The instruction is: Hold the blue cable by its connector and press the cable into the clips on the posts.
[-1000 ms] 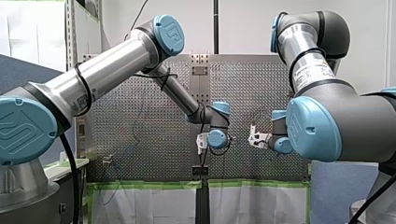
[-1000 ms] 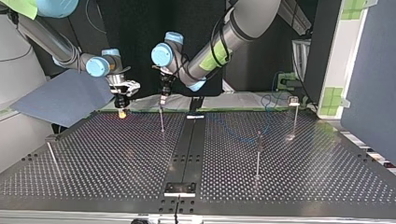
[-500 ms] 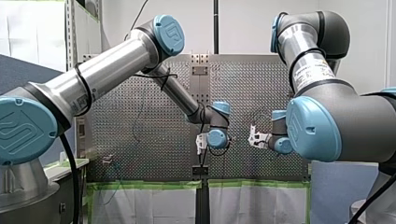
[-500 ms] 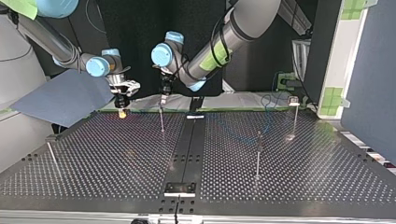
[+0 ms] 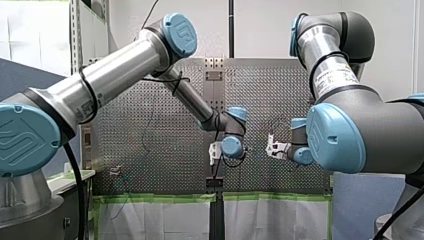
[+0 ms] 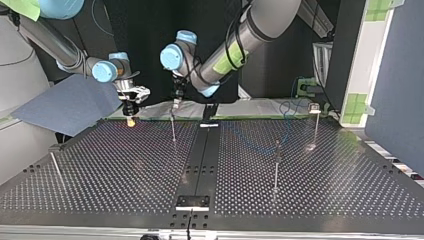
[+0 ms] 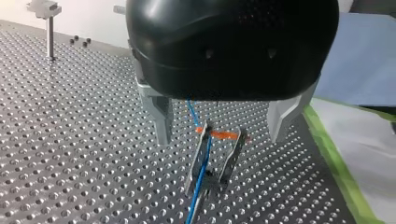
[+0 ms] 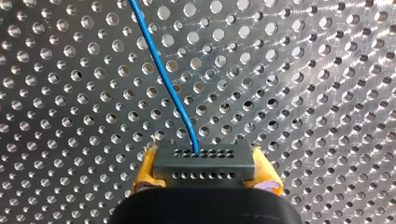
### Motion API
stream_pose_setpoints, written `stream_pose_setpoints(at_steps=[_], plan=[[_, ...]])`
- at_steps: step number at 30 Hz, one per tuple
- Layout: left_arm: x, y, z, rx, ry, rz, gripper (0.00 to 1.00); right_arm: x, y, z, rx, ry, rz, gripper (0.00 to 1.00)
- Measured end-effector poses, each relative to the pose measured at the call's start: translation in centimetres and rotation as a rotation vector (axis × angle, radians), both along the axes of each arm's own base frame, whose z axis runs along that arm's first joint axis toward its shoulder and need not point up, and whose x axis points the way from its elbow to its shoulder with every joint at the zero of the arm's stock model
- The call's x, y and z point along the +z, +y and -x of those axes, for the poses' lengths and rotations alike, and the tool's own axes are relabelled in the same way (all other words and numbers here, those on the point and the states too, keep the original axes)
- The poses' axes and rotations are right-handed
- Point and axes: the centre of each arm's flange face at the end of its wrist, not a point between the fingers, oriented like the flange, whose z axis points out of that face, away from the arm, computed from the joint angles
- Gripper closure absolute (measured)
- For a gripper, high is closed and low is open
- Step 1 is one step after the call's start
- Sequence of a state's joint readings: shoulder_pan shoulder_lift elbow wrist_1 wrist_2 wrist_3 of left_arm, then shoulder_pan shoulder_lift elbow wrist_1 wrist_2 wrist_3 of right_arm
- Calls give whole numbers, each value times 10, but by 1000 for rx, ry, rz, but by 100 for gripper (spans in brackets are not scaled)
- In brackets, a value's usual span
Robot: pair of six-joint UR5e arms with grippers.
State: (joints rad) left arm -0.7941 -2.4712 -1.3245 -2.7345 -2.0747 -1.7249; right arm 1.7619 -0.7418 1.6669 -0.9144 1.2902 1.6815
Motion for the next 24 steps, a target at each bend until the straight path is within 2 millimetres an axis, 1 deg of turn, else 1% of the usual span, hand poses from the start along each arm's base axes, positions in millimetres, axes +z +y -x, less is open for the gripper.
stream_pose_setpoints(at_steps=[4,8,14,17,24], plan=[[13,1,12,-6,-9,7,0,0,0,0,0,0,-1,100],[28,5,19,-10,-33,33,0,-1,0,0,0,0,-1,100],[49,18,20,0,-67,67,0,-1,0,0,2,-6,-4,100],[56,24,27,1,-64,59,0,-1,0,0,3,-9,-6,100],[69,41,48,20,-37,2,0,-1,0,0,5,-14,-9,100]])
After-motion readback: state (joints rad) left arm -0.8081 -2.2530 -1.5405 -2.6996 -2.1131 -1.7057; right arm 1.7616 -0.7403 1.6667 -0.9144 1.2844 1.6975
